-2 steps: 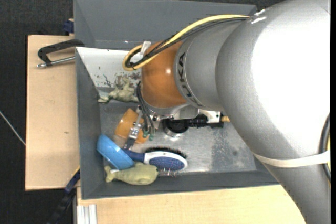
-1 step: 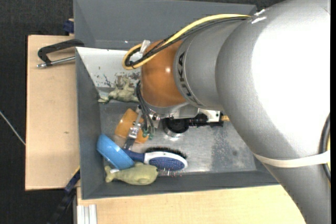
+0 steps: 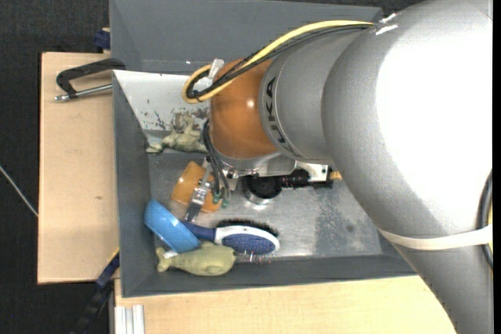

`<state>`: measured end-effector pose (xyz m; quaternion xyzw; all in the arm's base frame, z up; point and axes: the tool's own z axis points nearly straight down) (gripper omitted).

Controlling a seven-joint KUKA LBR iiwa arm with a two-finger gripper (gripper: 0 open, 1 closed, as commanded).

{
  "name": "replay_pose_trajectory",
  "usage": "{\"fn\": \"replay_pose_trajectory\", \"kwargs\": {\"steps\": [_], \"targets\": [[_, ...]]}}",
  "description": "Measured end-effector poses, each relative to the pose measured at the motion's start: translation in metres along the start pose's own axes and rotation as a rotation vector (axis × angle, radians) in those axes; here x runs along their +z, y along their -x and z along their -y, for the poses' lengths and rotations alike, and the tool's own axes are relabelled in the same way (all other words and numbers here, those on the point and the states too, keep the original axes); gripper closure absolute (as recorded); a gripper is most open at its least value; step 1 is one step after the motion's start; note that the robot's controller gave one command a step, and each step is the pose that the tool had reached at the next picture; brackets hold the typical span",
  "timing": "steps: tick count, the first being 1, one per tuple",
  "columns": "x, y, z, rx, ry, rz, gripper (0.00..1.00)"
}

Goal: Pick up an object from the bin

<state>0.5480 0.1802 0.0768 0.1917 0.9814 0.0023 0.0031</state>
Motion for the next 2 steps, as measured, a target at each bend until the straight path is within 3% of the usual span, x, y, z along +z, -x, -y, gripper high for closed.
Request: {"fn": "replay_pose_trajectory", "kwargs": {"steps": [2], "targets": [[-0.037,0.002,-0.004,-0.003,0.000,-0.001,1.00]]}}
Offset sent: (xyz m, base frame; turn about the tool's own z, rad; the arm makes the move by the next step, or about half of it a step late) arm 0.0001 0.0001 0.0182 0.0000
